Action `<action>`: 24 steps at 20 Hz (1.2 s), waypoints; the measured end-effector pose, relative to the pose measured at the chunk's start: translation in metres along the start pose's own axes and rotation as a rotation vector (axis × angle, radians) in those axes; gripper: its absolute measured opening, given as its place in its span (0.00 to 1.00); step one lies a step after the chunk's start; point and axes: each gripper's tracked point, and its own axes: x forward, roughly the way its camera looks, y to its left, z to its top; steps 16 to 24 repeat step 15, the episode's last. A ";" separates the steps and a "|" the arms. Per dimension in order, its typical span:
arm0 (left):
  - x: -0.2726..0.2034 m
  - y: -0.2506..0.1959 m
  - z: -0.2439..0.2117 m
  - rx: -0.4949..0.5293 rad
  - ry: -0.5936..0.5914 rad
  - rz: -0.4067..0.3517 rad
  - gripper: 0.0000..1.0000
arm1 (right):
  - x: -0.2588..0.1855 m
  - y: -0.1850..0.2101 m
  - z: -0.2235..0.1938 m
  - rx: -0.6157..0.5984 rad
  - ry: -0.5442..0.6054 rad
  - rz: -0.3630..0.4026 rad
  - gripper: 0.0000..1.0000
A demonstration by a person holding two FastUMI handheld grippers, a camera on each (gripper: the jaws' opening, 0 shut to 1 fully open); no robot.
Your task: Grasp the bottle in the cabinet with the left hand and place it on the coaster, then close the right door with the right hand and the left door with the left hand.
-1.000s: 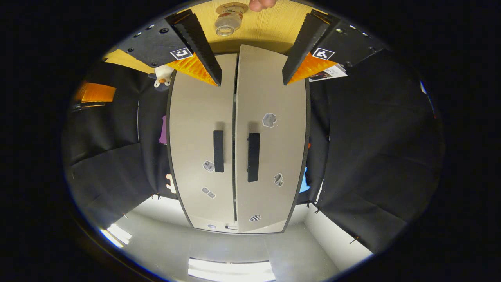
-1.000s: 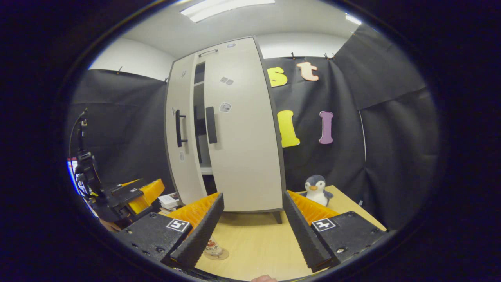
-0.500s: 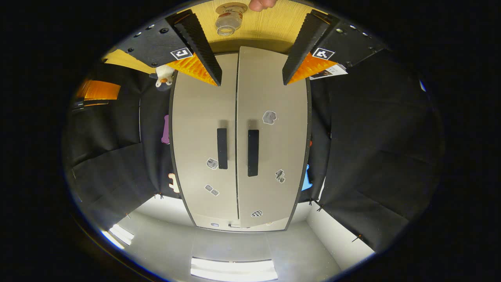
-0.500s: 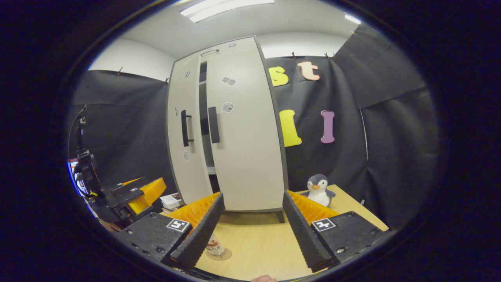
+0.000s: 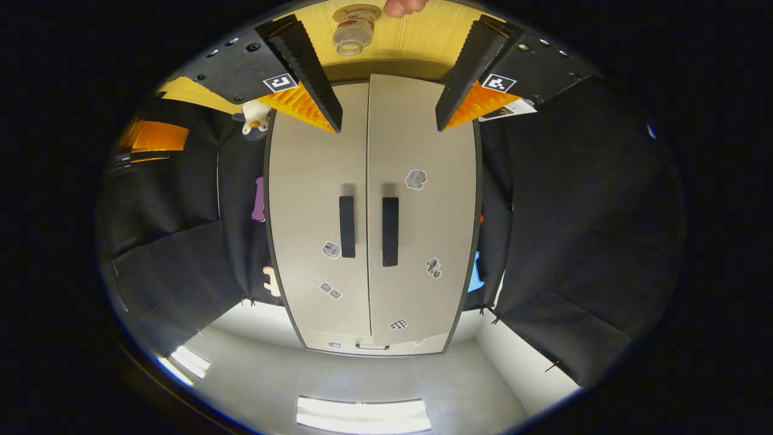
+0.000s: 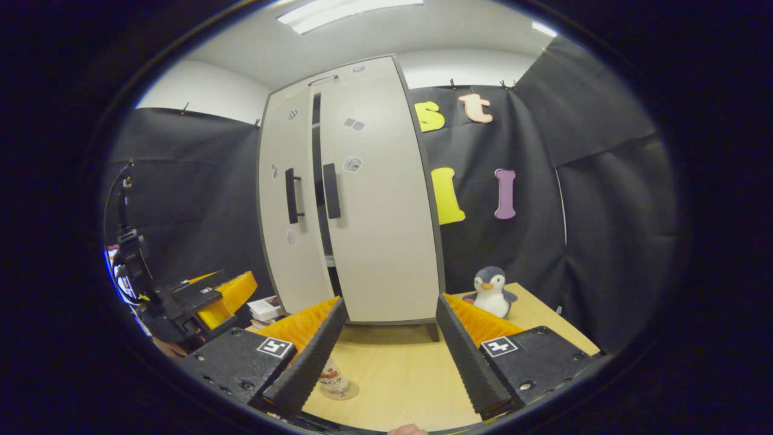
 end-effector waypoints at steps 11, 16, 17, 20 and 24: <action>-0.004 -0.001 -0.004 -0.018 0.012 -0.010 0.95 | -0.001 0.005 -0.002 0.002 0.006 0.006 0.98; -0.005 0.000 -0.004 -0.017 0.014 -0.008 0.95 | -0.001 0.008 -0.004 0.009 0.009 0.009 0.98; -0.005 0.000 -0.004 -0.017 0.014 -0.008 0.95 | -0.001 0.008 -0.004 0.009 0.009 0.009 0.98; -0.005 0.000 -0.004 -0.017 0.014 -0.008 0.95 | -0.001 0.008 -0.004 0.009 0.009 0.009 0.98; -0.005 0.000 -0.004 -0.017 0.014 -0.008 0.95 | -0.001 0.008 -0.004 0.009 0.009 0.009 0.98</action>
